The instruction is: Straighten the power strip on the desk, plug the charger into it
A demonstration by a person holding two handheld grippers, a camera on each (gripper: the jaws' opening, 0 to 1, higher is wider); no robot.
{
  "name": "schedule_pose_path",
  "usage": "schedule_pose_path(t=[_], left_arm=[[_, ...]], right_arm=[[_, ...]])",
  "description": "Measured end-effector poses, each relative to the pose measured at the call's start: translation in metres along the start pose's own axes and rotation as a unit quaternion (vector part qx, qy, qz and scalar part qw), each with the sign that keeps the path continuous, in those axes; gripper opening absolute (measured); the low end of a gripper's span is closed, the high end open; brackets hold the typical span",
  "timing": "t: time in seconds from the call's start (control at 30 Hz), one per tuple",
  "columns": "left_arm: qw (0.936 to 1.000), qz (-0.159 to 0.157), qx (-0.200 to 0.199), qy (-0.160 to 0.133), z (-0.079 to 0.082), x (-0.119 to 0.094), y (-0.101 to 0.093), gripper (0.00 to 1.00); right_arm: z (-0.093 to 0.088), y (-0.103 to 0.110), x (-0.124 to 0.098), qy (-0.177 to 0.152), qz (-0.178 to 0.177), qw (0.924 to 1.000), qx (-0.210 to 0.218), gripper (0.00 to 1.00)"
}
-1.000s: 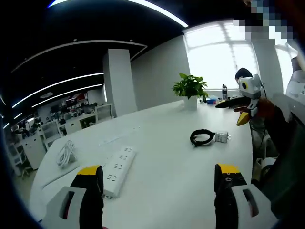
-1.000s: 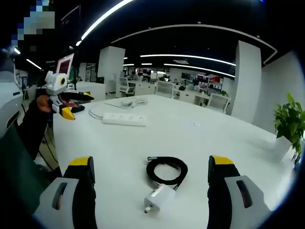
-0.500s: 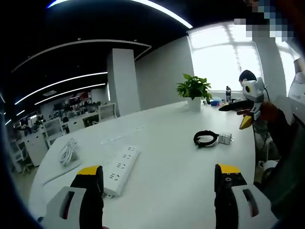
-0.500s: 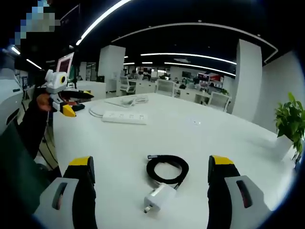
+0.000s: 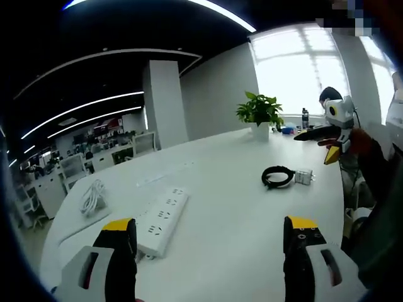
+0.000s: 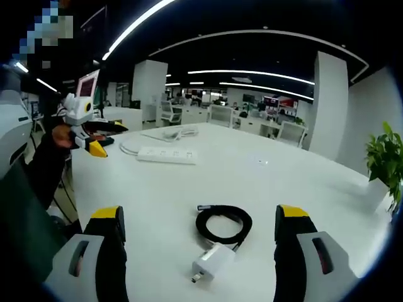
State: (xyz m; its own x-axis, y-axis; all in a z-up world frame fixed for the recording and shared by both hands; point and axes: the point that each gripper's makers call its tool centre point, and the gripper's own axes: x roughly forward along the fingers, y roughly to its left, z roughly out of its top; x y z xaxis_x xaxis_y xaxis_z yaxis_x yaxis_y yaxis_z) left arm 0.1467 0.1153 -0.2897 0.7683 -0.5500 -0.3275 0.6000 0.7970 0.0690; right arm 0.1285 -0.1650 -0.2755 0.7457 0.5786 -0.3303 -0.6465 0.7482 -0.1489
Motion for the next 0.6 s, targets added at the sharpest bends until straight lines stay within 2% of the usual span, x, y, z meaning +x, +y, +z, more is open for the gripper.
schedule_pose_path(t=[0.37, 0.6], left_arm=[[0.9996, 0.020, 0.014, 0.017, -0.005, 0.007, 0.010, 0.99], [0.9996, 0.021, 0.012, 0.018, -0.005, 0.009, 0.013, 0.99]], right_arm=[[0.000, 0.002, 0.001, -0.003, 0.007, 1.0000, 0.003, 1.00], [-0.001, 0.001, 0.002, -0.003, 0.010, 0.9999, 0.007, 0.99]])
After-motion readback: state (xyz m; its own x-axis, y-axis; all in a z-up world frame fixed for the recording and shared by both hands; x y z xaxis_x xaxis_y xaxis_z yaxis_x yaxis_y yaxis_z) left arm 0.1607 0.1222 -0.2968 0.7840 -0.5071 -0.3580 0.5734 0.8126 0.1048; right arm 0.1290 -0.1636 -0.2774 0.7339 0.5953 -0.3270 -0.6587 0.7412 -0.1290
